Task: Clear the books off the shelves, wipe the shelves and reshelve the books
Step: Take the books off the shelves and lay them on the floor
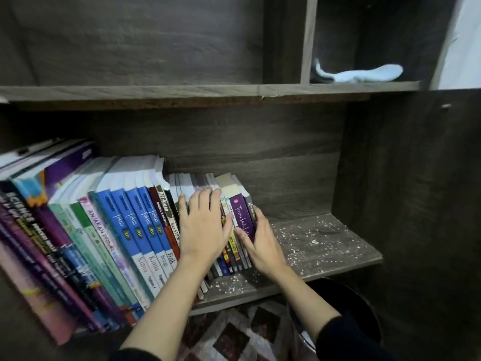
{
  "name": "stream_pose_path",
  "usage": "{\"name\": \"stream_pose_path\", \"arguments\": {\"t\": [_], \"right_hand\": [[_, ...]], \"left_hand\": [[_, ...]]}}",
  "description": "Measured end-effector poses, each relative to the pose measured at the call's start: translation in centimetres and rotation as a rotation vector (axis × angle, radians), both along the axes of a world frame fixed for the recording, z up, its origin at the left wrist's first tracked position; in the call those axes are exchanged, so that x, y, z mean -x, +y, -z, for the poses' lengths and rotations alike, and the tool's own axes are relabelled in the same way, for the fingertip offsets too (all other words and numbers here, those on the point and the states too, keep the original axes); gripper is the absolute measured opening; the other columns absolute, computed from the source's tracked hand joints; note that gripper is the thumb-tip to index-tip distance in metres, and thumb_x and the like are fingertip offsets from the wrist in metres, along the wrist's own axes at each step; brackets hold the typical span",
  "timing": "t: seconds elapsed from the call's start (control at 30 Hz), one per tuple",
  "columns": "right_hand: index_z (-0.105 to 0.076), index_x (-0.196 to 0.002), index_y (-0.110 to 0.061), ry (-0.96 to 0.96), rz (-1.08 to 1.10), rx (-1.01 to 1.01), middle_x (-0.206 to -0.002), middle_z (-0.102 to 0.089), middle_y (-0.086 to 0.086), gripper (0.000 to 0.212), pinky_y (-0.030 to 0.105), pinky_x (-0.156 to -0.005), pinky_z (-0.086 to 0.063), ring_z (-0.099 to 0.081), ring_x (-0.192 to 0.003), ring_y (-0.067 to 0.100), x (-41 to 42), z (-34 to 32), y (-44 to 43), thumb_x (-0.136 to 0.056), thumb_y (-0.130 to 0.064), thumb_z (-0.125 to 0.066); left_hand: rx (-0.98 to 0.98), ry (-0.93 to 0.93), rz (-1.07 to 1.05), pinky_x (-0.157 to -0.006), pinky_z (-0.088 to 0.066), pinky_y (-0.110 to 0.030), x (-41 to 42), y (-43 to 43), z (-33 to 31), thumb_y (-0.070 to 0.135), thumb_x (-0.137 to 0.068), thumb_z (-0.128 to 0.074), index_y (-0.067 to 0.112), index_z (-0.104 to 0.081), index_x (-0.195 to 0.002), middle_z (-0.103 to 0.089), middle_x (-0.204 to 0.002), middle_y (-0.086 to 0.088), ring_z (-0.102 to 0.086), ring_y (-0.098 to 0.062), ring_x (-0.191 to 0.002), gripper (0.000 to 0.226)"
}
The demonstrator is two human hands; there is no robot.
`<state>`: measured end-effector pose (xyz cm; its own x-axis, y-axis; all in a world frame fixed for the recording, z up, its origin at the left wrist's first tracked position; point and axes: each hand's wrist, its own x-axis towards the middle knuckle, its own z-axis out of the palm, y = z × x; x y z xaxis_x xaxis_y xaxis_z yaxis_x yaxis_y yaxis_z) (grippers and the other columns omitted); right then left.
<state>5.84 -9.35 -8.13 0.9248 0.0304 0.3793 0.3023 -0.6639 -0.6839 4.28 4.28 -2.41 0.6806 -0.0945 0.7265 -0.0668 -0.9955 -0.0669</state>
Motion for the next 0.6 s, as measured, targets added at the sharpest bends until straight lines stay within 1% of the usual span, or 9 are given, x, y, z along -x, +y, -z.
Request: {"name": "stream_pose_path", "arguments": {"t": [0.1, 0.27, 0.33, 0.37, 0.4, 0.43, 0.5, 0.53, 0.6], "right_hand": [[-0.008, -0.151, -0.025, -0.034, 0.018, 0.039, -0.152, -0.03, 0.0, 0.08, 0.041, -0.1, -0.041, -0.04, -0.133, 0.018, -0.5, 0.4, -0.1, -0.087, -0.066, -0.033], [-0.006, -0.152, -0.02, -0.041, 0.024, 0.133, -0.154, -0.03, 0.004, 0.082, 0.041, -0.099, -0.042, -0.041, -0.134, 0.023, -1.5, 1.0, -0.1, -0.088, -0.064, -0.033], [-0.005, -0.152, -0.02, -0.039, 0.018, 0.145, -0.155, -0.029, 0.004, 0.092, 0.043, -0.098, -0.043, -0.042, -0.133, 0.025, -1.5, 1.2, -0.2, -0.084, -0.075, -0.032], [-0.005, -0.152, -0.02, -0.046, 0.019, 0.145, -0.155, -0.029, 0.003, 0.096, 0.044, -0.097, -0.044, -0.043, -0.133, 0.026, -1.5, 1.3, -0.2, -0.08, -0.079, -0.028], [-0.004, -0.152, -0.02, -0.053, 0.02, 0.145, -0.155, -0.029, 0.004, 0.097, 0.045, -0.096, -0.045, -0.045, -0.132, 0.027, -1.5, 1.4, -0.2, -0.077, -0.079, -0.023], [-0.004, -0.152, -0.02, -0.059, 0.019, 0.143, -0.155, -0.029, 0.004, 0.096, 0.046, -0.095, -0.045, -0.046, -0.131, 0.028, -1.4, 1.5, -0.1, -0.078, -0.078, -0.024], [-0.004, -0.152, -0.02, -0.052, 0.018, 0.13, -0.155, -0.029, 0.005, 0.09, 0.046, -0.095, -0.045, -0.048, -0.128, 0.03, -1.2, 1.6, -0.1, -0.086, -0.071, -0.036], [-0.004, -0.152, -0.02, -0.047, 0.019, 0.119, -0.154, -0.03, 0.005, 0.086, 0.046, -0.094, -0.046, -0.05, -0.126, 0.031, -1.0, 1.6, -0.1, -0.089, -0.067, -0.038], [-0.006, -0.152, -0.021, -0.046, 0.021, 0.09, -0.149, -0.038, 0.006, 0.083, 0.045, -0.091, -0.048, -0.055, -0.118, 0.032, -0.7, 1.7, 0.0, -0.09, -0.065, -0.04]], "left_hand": [[-0.018, -0.082, -0.004, -0.106, -0.022, -0.049, -0.4, 0.0, 0.4, 0.046, -0.087, -0.044, 0.009, -0.055, -0.124, -0.059, -0.12, -0.011, -0.053, -0.027, -0.114, 0.053], [-0.058, -0.111, -0.023, -0.105, -0.022, -0.05, -0.9, 0.3, 1.2, 0.045, -0.088, -0.045, 0.006, -0.052, -0.125, -0.057, -0.119, -0.014, -0.053, -0.03, -0.113, 0.055], [-0.063, -0.108, -0.029, -0.105, -0.022, -0.051, -0.9, 0.3, 1.2, 0.045, -0.089, -0.044, 0.005, -0.051, -0.125, -0.057, -0.12, -0.014, -0.052, -0.03, -0.113, 0.055], [-0.063, -0.108, -0.031, -0.106, -0.022, -0.051, -1.0, 0.3, 1.3, 0.045, -0.089, -0.044, 0.005, -0.051, -0.126, -0.056, -0.12, -0.014, -0.052, -0.03, -0.113, 0.055], [-0.064, -0.109, -0.031, -0.106, -0.022, -0.051, -1.0, 0.3, 1.4, 0.045, -0.089, -0.044, 0.005, -0.051, -0.125, -0.056, -0.119, -0.014, -0.052, -0.03, -0.113, 0.054], [-0.063, -0.113, -0.031, -0.106, -0.022, -0.051, -1.0, 0.4, 1.4, 0.044, -0.089, -0.045, 0.005, -0.051, -0.125, -0.056, -0.119, -0.014, -0.052, -0.03, -0.113, 0.054], [-0.06, -0.119, -0.026, -0.106, -0.022, -0.051, -1.0, 0.4, 1.5, 0.044, -0.089, -0.045, 0.005, -0.05, -0.125, -0.056, -0.119, -0.014, -0.052, -0.03, -0.113, 0.053], [-0.058, -0.12, -0.025, -0.106, -0.022, -0.051, -1.0, 0.4, 1.5, 0.043, -0.088, -0.046, 0.005, -0.051, -0.125, -0.056, -0.119, -0.014, -0.052, -0.03, -0.113, 0.053], [-0.058, -0.124, -0.029, -0.106, -0.022, -0.051, -1.0, 0.4, 1.5, 0.043, -0.088, -0.046, 0.005, -0.051, -0.125, -0.056, -0.119, -0.014, -0.052, -0.03, -0.112, 0.053]]}}
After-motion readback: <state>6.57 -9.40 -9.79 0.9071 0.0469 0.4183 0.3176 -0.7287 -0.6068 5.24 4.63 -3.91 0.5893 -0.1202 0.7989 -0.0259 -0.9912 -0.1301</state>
